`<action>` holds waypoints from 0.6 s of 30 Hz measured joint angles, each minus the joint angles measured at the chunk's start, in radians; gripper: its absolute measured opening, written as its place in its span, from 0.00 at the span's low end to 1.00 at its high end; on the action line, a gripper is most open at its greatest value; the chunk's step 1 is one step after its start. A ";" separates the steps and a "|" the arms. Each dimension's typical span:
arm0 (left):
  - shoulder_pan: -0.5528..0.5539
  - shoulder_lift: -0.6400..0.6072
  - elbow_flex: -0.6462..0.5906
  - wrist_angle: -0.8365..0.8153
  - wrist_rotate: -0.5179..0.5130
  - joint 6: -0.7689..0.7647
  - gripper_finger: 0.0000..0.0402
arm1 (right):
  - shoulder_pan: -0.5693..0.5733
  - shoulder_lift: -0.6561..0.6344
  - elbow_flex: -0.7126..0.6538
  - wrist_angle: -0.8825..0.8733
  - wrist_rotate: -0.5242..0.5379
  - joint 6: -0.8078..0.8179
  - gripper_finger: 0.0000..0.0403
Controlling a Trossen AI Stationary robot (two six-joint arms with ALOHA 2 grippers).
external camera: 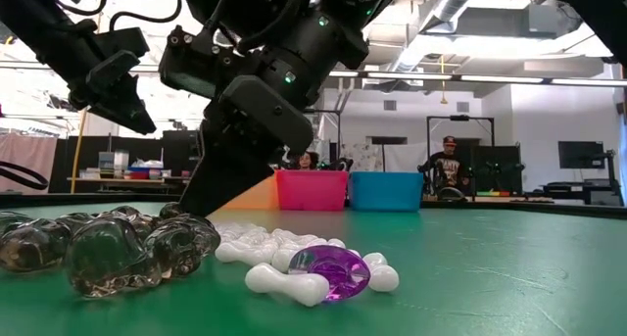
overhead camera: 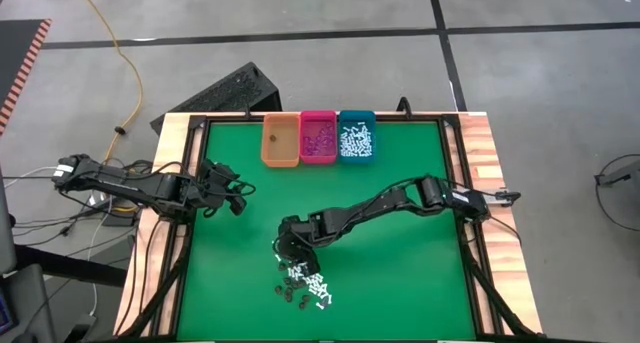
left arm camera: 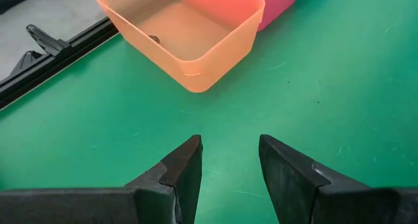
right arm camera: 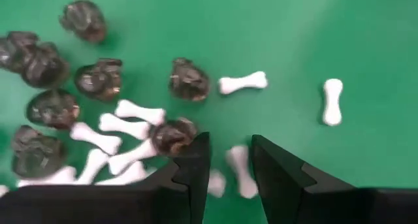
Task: Sort Halloween decoration
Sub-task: Put the white bone toy into the blue bin
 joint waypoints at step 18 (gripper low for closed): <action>0.000 0.000 0.000 -0.007 0.000 0.000 0.36 | -0.027 0.010 0.002 -0.066 -0.004 0.092 0.08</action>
